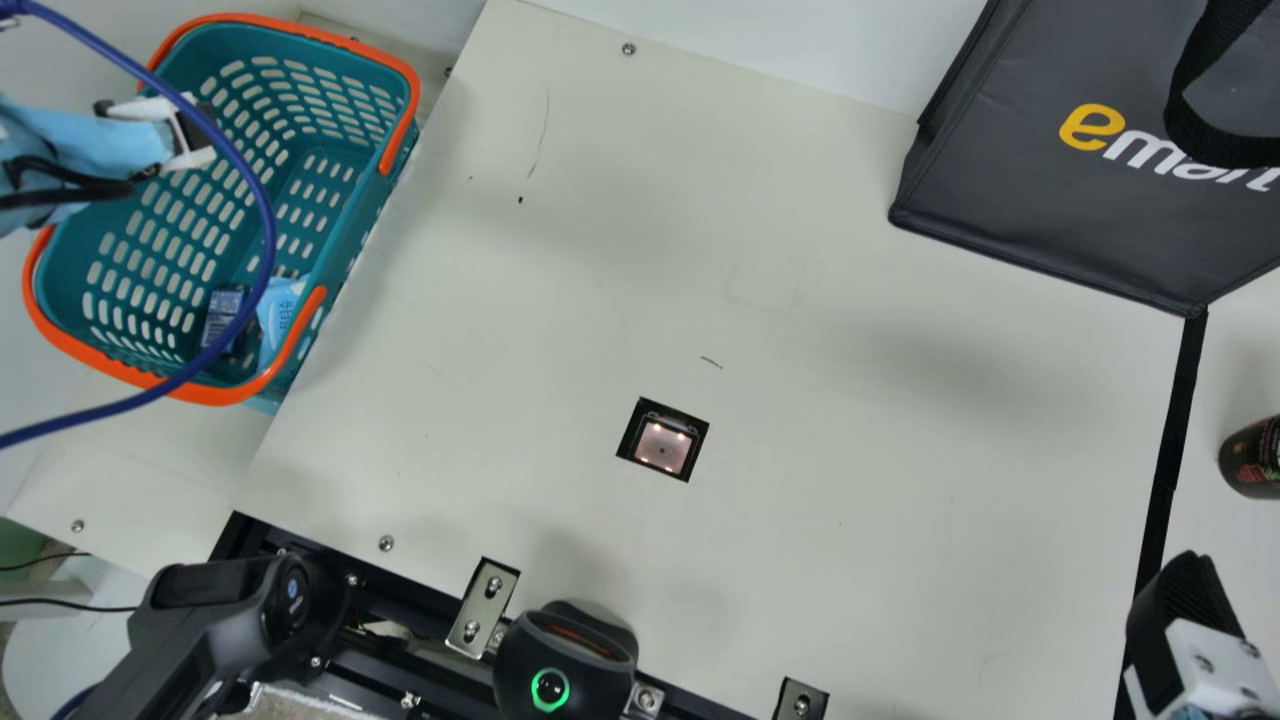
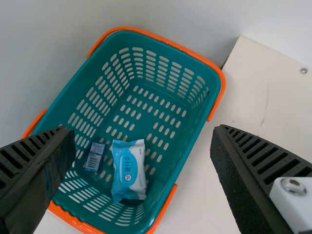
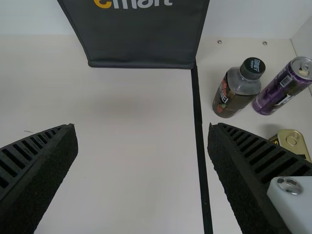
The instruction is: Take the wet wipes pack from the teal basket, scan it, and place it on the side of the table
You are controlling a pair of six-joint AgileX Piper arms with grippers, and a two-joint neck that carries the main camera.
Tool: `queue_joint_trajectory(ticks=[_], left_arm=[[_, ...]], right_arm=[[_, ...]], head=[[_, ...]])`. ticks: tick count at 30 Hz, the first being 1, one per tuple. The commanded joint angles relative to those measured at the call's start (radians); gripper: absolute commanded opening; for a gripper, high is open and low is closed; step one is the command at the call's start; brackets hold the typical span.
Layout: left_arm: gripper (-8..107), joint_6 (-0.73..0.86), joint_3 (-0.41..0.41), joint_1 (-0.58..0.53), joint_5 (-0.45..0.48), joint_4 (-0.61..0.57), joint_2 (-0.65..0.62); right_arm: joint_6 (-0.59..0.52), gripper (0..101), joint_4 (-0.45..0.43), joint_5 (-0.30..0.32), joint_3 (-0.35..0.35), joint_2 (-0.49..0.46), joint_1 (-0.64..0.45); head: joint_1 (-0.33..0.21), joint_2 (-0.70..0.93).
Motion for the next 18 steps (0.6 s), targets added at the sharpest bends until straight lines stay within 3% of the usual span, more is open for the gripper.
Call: queue_joint_trajectory(ticks=[1, 18], left_arm=[[90, 0.040, -0.007, 0.007, -0.007, -0.003, 0.049], [90, 0.226, -0.141, 0.052, -0.057, -0.051, 0.412]], right_arm=[[0.000, 95, 0.000, 0.000, 0.000, 0.000, 0.000], [0.000, 95, 0.000, 0.000, 0.000, 0.000, 0.000]], head=[[-0.029, 0.004], [-0.029, 0.004]])
